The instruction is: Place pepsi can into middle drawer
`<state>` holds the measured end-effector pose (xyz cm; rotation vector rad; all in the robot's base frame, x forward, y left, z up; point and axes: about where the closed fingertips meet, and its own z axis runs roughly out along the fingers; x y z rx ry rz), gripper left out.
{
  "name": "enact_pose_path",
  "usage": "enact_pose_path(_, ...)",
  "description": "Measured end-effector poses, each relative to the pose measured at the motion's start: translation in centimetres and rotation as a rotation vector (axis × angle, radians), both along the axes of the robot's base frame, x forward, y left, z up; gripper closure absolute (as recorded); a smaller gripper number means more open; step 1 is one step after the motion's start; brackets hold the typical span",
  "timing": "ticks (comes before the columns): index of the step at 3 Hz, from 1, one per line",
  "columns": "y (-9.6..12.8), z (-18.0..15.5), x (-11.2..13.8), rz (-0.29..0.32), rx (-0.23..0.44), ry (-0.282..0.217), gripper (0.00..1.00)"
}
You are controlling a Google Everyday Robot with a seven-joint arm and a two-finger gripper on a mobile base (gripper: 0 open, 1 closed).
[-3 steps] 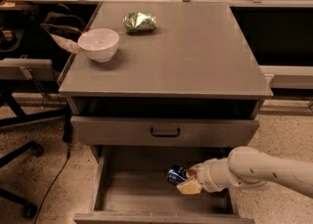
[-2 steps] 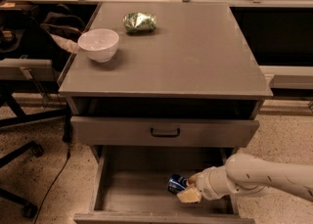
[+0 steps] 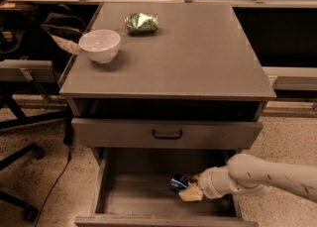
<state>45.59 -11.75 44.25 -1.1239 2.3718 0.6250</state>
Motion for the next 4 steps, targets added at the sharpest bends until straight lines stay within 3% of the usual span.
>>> enact_pose_path(1,0.05,-1.88,1.53,-0.019,0.014,0.025,1.00)
enact_pose_path(2,0.07,-1.97,1.62,-0.020,0.015,0.025,0.81)
enact_pose_path(4,0.08,-1.97,1.62,-0.020,0.015,0.025,0.35)
